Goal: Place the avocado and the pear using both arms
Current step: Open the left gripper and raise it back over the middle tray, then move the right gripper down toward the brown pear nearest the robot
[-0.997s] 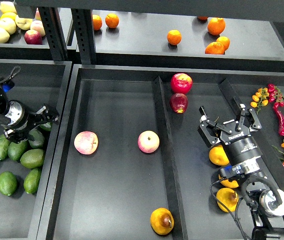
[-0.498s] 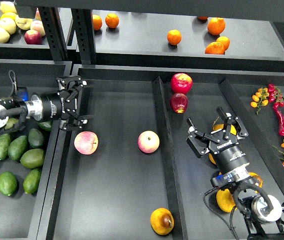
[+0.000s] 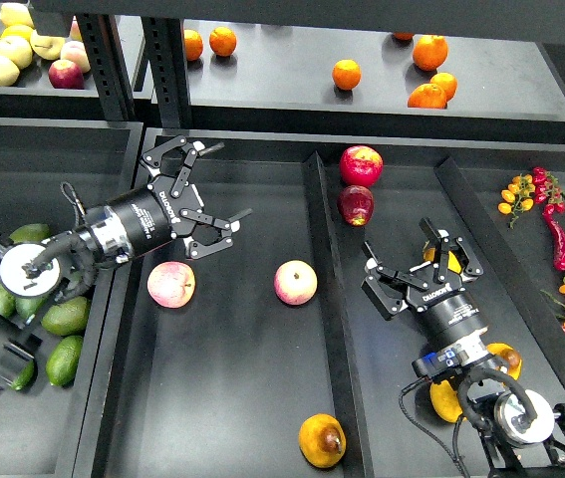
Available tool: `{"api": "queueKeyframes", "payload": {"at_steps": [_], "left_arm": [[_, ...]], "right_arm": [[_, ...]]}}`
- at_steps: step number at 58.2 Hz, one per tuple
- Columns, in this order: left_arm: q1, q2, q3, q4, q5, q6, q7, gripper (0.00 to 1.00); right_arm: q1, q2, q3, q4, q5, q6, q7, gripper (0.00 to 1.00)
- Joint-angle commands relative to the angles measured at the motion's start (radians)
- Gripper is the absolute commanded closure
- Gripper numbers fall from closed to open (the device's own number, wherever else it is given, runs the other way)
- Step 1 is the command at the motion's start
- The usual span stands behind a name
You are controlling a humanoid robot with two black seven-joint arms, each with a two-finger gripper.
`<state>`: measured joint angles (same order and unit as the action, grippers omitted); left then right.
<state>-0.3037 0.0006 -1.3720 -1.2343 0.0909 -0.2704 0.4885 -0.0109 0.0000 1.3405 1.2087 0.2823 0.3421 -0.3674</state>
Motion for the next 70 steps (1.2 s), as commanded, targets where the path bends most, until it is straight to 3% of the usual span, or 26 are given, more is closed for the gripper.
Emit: {"api": "queueKeyframes", "payload": {"at_steps": [1,12,25,38,54,64,70], "left_arm": [[0.09,-0.001,-0.01,-0.048,-0.029,0.008,0.0,0.01],[0.205,-0.001,-0.035,-0.102,-0.036,0.002,0.0,0.01],[0.224,-0.001,-0.047,-0.149,-0.126,-0.006,0.0,0.01],[0.225,-0.001,-0.075,-0.149,-0.129,-0.075,0.0,0.0],[0.225,-0.001,-0.064,-0.149,-0.129,-0.104,0.0,0.0],[0.225,-0.001,-0.061,-0.149,-0.129,-0.105,0.0,0.0],[0.225,-0.001,-0.052,-0.149,-0.129,-0.105,0.0,0.0]], "right_arm": [[-0.001,-0.031,-0.032,0.003,0.002,0.005,-0.002,0.01],[0.009,-0.187,-0.109,0.005,0.005,0.018,-0.019,0.01],[0.011,-0.337,-0.165,0.003,0.003,0.078,-0.074,0.01],[0.066,-0.469,-0.239,0.002,0.003,0.147,-0.121,0.01],[0.209,-0.63,-0.397,0.015,-0.002,0.147,-0.121,0.01],[0.397,-0.761,-0.624,0.008,-0.142,0.147,-0.121,0.01],[0.459,-0.752,-0.701,0.005,-0.209,0.147,-0.121,0.01]]}}
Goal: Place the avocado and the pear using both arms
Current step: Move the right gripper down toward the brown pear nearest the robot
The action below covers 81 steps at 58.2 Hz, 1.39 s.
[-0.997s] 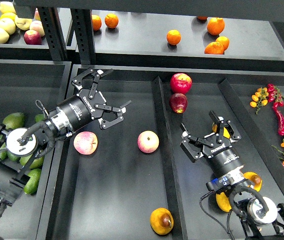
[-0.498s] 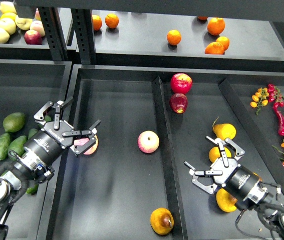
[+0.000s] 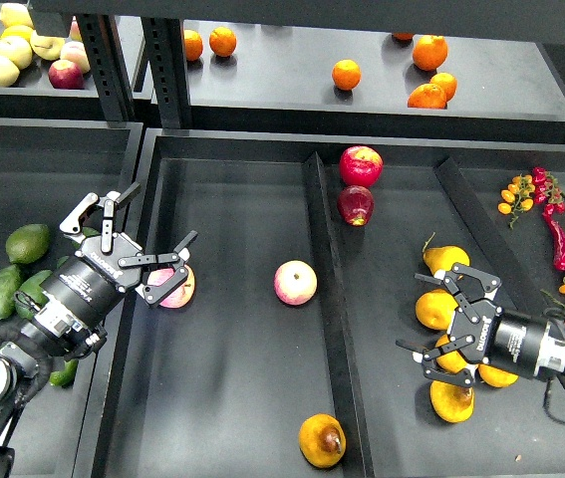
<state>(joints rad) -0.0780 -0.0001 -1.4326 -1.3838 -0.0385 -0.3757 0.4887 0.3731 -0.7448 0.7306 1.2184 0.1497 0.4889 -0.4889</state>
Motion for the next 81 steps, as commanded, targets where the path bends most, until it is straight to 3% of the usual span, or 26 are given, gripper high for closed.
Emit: {"api": "queueKeyframes", "payload": {"at_steps": [1,18,48,81], "left_arm": [[0.0,0.0,0.011,0.0,0.0,0.0,0.0,0.0],[0.001,0.0,0.029,0.0,0.002,0.0,0.0,0.0],[0.003,0.0,0.029,-0.001,0.002,-0.011,0.0,0.0],[0.003,0.0,0.029,-0.001,0.002,-0.011,0.0,0.0]], "right_arm": [[0.081,-0.005,-0.099,-0.005,-0.084,0.0,0.0,0.01],[0.105,0.059,-0.171,-0.028,-0.265,0.0,0.0,0.01],[0.161,0.243,-0.341,-0.14,-0.334,0.0,0.0,0.01],[0.178,0.3,-0.418,-0.208,-0.346,0.0,0.0,0.03]]}}
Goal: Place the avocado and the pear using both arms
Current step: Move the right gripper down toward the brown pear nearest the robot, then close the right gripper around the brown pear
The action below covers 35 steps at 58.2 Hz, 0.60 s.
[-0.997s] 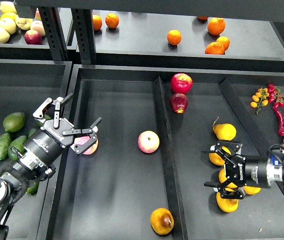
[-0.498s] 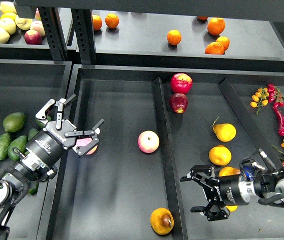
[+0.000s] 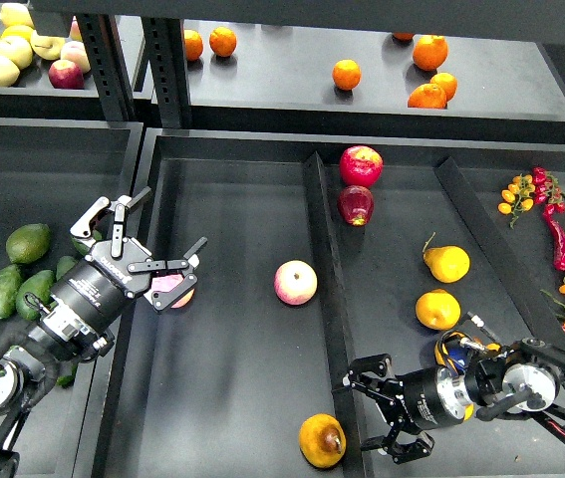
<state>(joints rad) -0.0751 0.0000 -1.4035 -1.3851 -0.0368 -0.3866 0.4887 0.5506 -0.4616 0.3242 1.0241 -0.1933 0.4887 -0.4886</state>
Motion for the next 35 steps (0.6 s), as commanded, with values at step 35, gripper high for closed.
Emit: {"api": "queueKeyframes", "payload": {"at_steps": [35], "left_arm": [[0.0,0.0,0.0,0.001,0.0,-0.008,0.0,0.0]], "right_arm": [[-0.004,0.1,-0.017,-0.098,0.0,0.0,0.0,0.13]]}}
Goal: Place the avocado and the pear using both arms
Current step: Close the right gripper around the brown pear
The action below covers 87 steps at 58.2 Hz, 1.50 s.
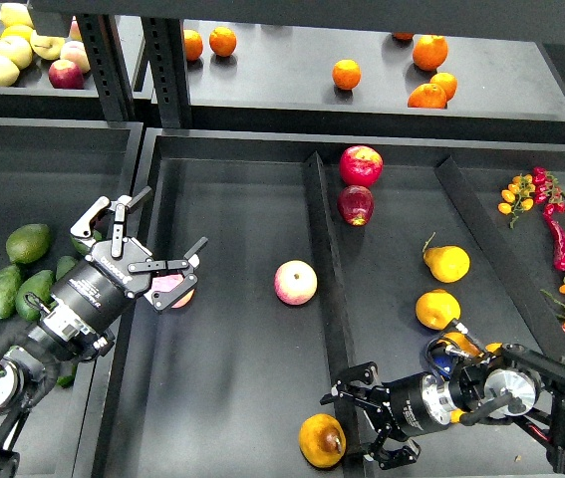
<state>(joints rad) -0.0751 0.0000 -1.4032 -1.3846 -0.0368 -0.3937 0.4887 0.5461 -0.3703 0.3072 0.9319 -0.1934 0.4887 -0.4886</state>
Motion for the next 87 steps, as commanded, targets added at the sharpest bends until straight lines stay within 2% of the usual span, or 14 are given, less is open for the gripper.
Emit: {"api": "queueKeyframes", "payload": {"at_steps": [1,8,24,42,68,79,87], "left_arm": [[0.0,0.0,0.0,0.001,0.0,0.0,0.0,0.0],[0.0,0.0,0.0,-0.001,0.0,0.0,0.0,0.0],[0.0,0.0,0.0,0.001,0.0,-0.007,0.0,0.0],[0.0,0.0,-0.002,0.001,0.0,-0.007,0.0,0.0],[0.0,0.0,-0.003,0.001,0.0,-0.007,0.0,0.0],[0.0,0.0,-0.003,0.001,0.0,-0.007,0.0,0.0],[0.002,0.0,-0.003,0.001,0.0,-0.007,0.0,0.0]], "right_arm": [[-0.001,0.008,0.0,-0.007,0.0,0.0,0.0,0.13],[-0.005,0.019,0.0,-0.008,0.0,0.0,0.0,0.15],[-0.015,0.036,0.0,-0.03,0.002,0.0,0.0,0.25],[-0.023,0.034,0.0,-0.031,0.002,0.0,0.0,0.27],[-0.066,0.047,0.015,-0.045,0.017,0.0,0.0,0.54],[-0.071,0.047,0.018,-0.044,0.069,0.0,0.0,0.8],[-0.064,0.045,0.023,-0.039,0.086,0.0,0.0,0.81]]}}
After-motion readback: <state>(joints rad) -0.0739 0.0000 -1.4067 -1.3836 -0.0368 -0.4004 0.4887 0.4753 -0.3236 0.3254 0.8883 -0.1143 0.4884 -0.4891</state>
